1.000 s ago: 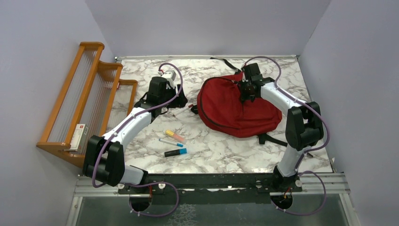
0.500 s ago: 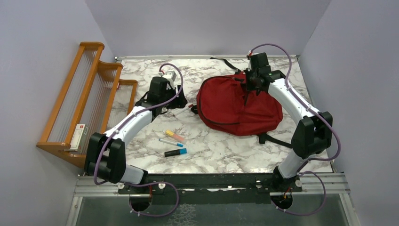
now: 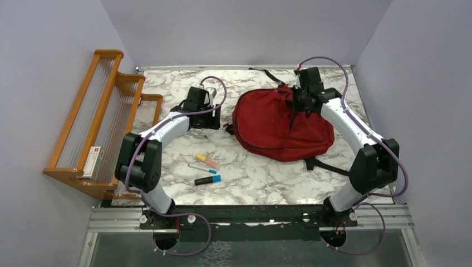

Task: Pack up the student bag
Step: Pick up the stationery from the center of the board.

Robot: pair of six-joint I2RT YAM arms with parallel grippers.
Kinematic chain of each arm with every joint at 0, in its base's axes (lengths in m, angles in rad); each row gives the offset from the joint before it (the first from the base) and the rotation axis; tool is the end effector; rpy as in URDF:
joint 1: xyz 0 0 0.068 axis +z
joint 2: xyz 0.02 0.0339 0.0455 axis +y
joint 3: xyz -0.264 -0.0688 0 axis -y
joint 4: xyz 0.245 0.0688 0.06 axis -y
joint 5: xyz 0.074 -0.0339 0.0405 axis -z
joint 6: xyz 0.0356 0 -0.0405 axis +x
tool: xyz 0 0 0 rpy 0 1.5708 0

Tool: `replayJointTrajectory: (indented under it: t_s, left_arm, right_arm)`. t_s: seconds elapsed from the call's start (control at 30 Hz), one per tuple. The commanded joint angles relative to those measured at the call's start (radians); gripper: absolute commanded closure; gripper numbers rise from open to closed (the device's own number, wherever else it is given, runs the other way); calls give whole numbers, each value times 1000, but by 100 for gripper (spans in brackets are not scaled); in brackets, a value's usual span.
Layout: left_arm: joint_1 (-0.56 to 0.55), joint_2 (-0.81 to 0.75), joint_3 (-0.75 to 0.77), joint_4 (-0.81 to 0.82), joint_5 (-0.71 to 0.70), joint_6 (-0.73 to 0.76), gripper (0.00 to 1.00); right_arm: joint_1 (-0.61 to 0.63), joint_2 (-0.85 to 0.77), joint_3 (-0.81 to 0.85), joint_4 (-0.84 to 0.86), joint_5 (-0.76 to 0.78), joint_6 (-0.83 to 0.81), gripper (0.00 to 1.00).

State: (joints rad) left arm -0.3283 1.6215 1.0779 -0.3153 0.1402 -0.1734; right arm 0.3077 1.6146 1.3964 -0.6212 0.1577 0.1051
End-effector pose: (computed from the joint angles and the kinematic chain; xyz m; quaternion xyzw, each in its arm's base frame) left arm 0.3254 -0.1161 0.2191 0.0967 0.9303 -0.1499 0.3204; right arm 0.3416 0.1027 0.3015 -0.0661 0.9290 0.0011 0.3640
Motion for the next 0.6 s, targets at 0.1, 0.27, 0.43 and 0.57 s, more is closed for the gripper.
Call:
replayJointTrajectory:
  t_s: [0.1,0.27,0.43,0.57]
  left_arm:
    - [5,145,156,-109,-19,153,27]
    - [5,192,182,-123,-14,169,27]
    - [-2,235,183,-138,17,204,28]
    - [-25,271,190,-155,-12,215,31]
  right_arm:
    - [-2,-75,-79,49,-117,31,99]
    - [-2,-87,-97,59,-151,45,99]
    - [-2,-103,-102,60,-133,47,99]
    - [-2,-112,-104,55,-115,48,99]
